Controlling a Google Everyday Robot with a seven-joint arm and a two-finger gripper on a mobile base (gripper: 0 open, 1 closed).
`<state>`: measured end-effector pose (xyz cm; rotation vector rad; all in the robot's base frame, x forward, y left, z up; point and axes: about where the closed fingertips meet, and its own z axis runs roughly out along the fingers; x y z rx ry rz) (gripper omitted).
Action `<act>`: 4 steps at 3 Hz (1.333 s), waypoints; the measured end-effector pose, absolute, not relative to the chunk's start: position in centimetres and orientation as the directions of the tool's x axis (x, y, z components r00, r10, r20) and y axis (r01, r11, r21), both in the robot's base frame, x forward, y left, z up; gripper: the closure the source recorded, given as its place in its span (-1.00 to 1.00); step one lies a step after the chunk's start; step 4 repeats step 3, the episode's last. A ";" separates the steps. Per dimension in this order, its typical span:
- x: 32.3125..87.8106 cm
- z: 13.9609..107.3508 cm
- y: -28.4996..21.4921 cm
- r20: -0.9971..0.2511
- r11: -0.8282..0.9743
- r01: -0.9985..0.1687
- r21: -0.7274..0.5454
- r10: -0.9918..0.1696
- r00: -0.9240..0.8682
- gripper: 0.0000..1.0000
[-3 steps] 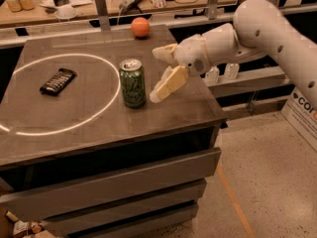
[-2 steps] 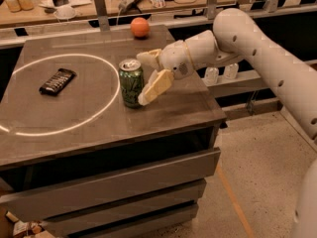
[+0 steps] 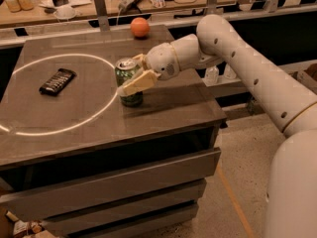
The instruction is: Pick green can
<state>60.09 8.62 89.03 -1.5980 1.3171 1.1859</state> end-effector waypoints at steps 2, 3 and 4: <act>60.2 95.0 10.2 -0.978 -0.255 -0.963 -0.086 -0.165 0.130 0.91; 60.4 95.8 10.1 -0.977 -0.250 -0.963 -0.101 -0.155 0.143 1.00; 60.4 95.8 10.1 -0.977 -0.250 -0.963 -0.101 -0.155 0.143 1.00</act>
Offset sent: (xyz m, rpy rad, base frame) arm 0.0048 0.0217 0.1228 0.2207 -0.1689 0.0967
